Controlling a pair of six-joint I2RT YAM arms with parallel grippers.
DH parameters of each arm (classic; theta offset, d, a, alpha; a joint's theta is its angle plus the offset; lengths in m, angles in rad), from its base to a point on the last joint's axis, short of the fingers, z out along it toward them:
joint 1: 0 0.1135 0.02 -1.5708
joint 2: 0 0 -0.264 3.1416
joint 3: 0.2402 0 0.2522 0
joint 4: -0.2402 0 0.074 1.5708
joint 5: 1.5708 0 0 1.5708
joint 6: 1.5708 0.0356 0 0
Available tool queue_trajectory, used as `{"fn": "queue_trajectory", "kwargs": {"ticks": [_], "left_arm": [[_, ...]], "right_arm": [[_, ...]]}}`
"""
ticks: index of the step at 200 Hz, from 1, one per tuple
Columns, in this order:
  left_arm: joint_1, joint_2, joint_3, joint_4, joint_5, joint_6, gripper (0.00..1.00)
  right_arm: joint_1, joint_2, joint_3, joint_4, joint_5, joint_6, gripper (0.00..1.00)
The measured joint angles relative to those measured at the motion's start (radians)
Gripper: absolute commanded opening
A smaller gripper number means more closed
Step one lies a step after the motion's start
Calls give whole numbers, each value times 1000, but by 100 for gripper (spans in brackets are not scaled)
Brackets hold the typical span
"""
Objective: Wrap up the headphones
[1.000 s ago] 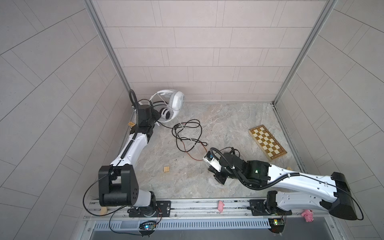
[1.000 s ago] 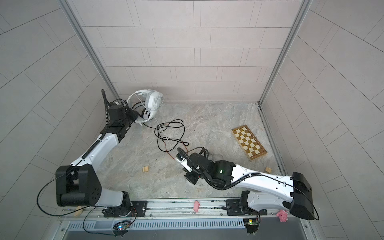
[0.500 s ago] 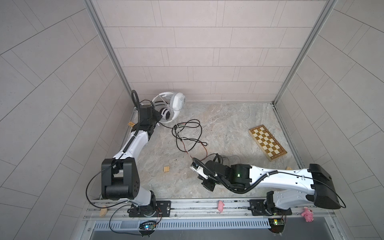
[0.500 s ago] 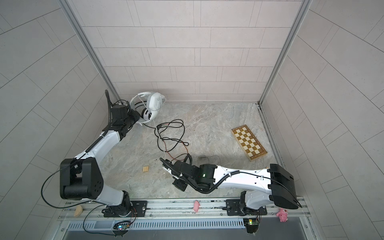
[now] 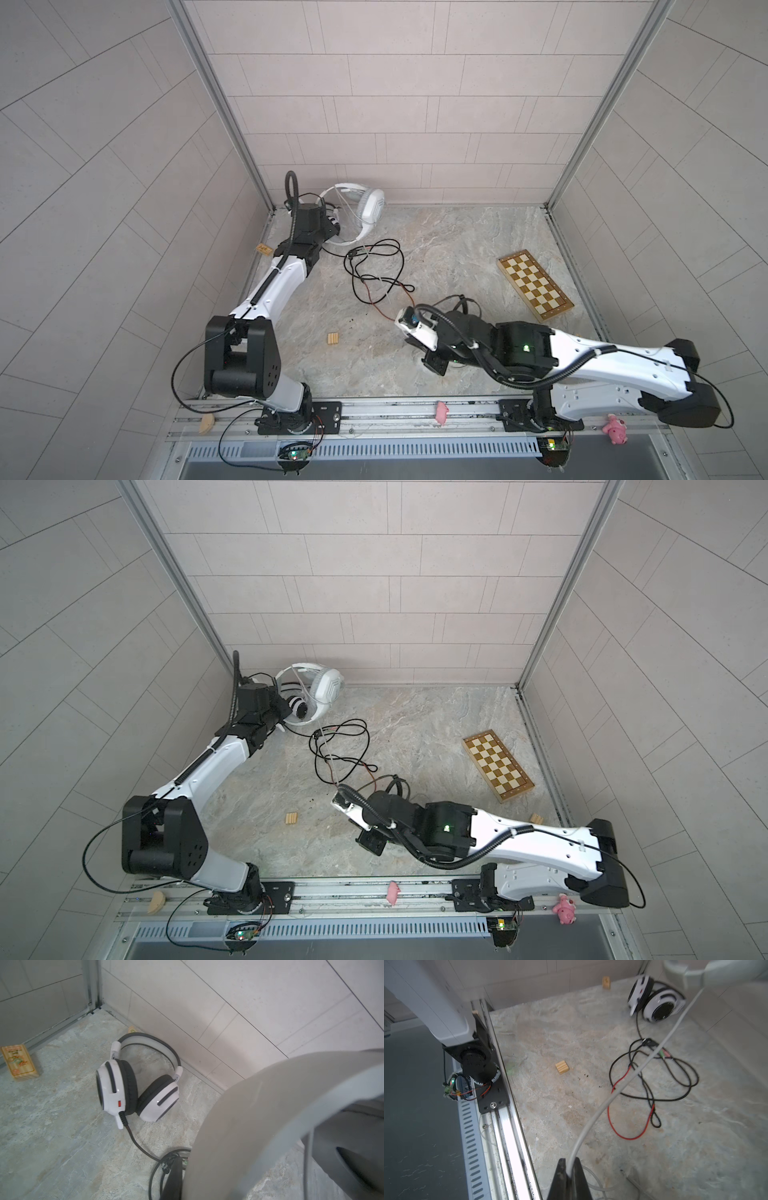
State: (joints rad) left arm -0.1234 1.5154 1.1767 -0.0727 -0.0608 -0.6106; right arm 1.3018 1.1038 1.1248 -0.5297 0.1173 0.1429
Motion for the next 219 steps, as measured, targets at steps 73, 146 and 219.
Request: {"fn": "queue_trajectory", "kwargs": {"ticks": [73, 146, 219], "left_arm": [[-340, 89, 115, -122, -208, 317, 0], [-582, 114, 114, -150, -306, 542, 0], [-598, 71, 88, -150, -253, 529, 0]], "right_arm": [[-223, -192, 158, -41, 67, -96, 0], [-413, -126, 221, -35, 17, -147, 0], [-696, -9, 225, 26, -66, -93, 0]]}}
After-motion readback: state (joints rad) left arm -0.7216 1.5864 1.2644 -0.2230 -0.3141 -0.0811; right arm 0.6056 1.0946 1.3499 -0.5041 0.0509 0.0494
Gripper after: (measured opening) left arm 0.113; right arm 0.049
